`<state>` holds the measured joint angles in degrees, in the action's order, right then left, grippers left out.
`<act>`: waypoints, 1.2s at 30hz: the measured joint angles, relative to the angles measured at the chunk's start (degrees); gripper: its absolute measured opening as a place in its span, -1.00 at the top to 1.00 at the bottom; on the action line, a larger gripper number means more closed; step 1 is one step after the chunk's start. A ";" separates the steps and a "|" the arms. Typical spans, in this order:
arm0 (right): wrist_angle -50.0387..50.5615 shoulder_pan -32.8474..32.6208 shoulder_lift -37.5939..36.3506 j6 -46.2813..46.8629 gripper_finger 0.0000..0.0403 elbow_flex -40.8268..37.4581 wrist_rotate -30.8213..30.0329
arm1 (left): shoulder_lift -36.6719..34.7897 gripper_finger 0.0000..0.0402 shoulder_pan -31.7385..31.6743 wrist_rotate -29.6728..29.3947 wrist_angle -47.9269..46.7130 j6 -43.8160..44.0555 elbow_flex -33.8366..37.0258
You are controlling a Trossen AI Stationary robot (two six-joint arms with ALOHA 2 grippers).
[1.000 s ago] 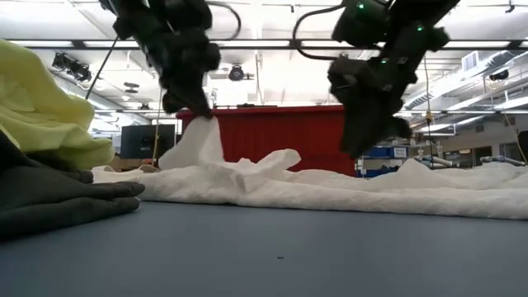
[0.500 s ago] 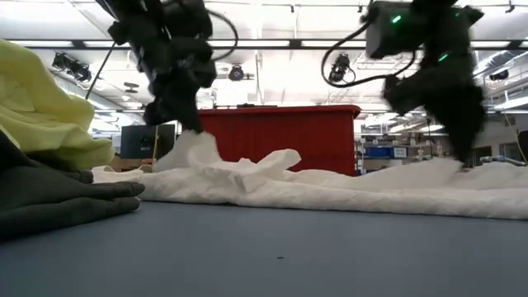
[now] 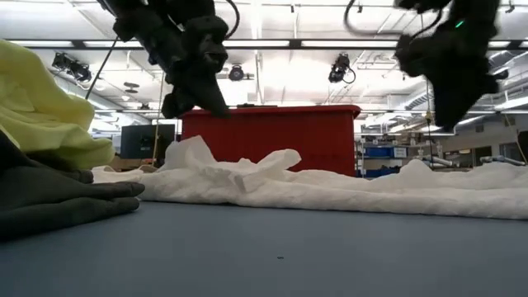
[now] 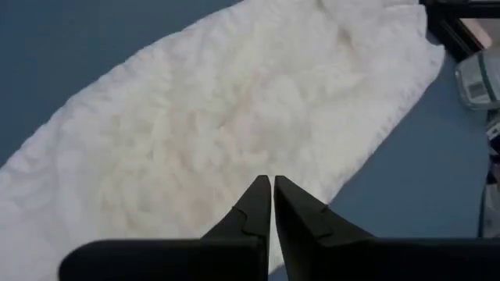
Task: Fold laundry
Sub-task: Fold the white blouse
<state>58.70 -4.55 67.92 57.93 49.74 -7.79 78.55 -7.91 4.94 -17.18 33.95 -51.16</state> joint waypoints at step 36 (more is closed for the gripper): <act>12.66 15.20 5.49 -20.22 0.97 0.93 19.48 | 21.59 0.98 -10.17 12.08 3.74 -4.92 -0.20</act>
<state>71.36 10.65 73.40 37.71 50.66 11.69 100.14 -18.08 17.02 -13.45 29.04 -51.35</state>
